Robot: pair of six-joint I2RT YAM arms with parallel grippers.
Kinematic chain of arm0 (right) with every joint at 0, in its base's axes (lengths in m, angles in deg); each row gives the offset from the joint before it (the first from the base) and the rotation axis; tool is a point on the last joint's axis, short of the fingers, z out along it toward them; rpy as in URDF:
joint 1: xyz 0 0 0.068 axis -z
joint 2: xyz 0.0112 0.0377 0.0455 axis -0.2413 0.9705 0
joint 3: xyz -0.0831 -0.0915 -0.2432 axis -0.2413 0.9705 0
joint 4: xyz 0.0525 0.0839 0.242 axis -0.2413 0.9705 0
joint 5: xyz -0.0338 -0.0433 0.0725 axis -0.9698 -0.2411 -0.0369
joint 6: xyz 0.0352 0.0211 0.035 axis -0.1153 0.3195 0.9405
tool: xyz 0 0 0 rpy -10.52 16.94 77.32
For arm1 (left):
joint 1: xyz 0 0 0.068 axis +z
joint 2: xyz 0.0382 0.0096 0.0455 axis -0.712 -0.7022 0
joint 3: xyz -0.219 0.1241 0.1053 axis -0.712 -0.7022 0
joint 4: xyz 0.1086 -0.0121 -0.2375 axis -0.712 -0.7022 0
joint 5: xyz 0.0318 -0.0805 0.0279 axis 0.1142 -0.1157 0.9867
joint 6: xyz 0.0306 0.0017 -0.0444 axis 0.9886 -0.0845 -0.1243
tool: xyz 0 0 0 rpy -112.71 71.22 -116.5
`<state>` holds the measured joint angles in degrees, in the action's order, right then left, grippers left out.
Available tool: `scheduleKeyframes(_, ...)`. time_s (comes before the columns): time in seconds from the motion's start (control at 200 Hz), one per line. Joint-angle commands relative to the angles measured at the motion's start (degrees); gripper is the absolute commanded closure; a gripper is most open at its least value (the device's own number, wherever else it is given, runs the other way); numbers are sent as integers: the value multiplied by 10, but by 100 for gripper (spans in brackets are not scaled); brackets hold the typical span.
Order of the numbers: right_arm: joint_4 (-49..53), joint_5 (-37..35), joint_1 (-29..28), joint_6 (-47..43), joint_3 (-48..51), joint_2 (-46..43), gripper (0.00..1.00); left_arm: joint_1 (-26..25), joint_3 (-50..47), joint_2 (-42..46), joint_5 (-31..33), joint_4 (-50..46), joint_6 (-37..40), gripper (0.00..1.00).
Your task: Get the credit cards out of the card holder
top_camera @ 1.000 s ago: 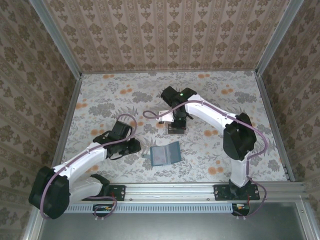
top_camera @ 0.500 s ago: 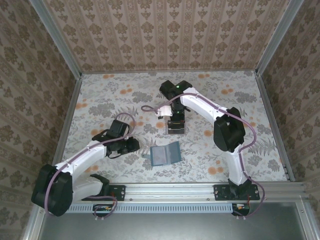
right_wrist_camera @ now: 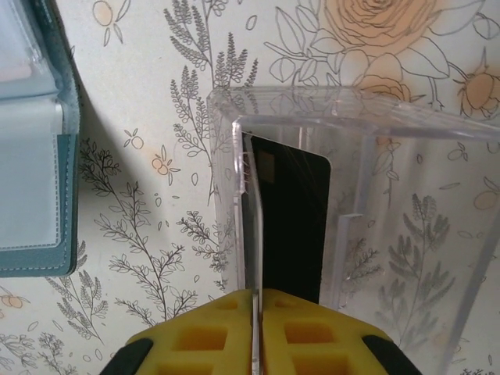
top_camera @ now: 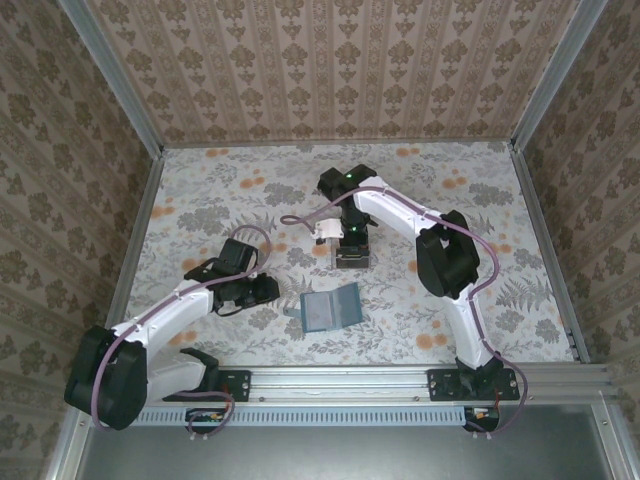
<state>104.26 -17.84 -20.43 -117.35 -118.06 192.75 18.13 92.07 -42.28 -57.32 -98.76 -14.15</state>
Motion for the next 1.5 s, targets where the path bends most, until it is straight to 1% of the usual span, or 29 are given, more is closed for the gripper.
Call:
scheduleKeyframes(0.0, 0, -23, 9, 8, -7, -20, 87, 5, 14, 10, -10, -7, 17, 73)
scheduleKeyframes(0.235, -31, -54, 10, 15, 5, -54, 85, 2, 30, 8, -11, -23, 26, 73)
scheduleKeyframes(0.395, -75, -36, 9, 69, 25, -91, 84, -13, 36, 7, -8, -27, 25, 73)
scheduleKeyframes(0.535, -162, -8, 8, 171, 102, -150, 81, -40, 49, -8, -3, -23, 18, 74)
scheduleKeyframes(0.715, -275, 34, 6, 346, 222, -237, 79, -86, 65, -49, 9, -15, 7, 76)
scheduleKeyframes(0.82, -327, 50, 6, 446, 292, -285, 79, -119, 82, -73, 28, -20, -2, 77)
scheduleKeyframes(0.92, -351, 58, 5, 528, 336, -318, 80, -145, 92, -92, 40, -19, -11, 79)
scheduleKeyframes(1.035, -357, 77, 5, 628, 374, -348, 81, -160, 97, -116, 48, -15, -22, 83)
scheduleKeyframes(1.225, -395, 155, 4, 776, 445, -389, 82, -180, 113, -154, 58, -18, -27, 88)
scheduleKeyframes(1.305, -410, 190, 1, 825, 472, -398, 82, -187, 117, -169, 61, -19, -31, 89)
scheduleKeyframes(1.33, -430, 197, -1, 835, 479, -400, 82, -189, 117, -174, 60, -18, -34, 90)
scheduleKeyframes(1.49, -438, 207, -24, 869, 502, -400, 81, -192, 121, -203, 54, -15, -41, 90)
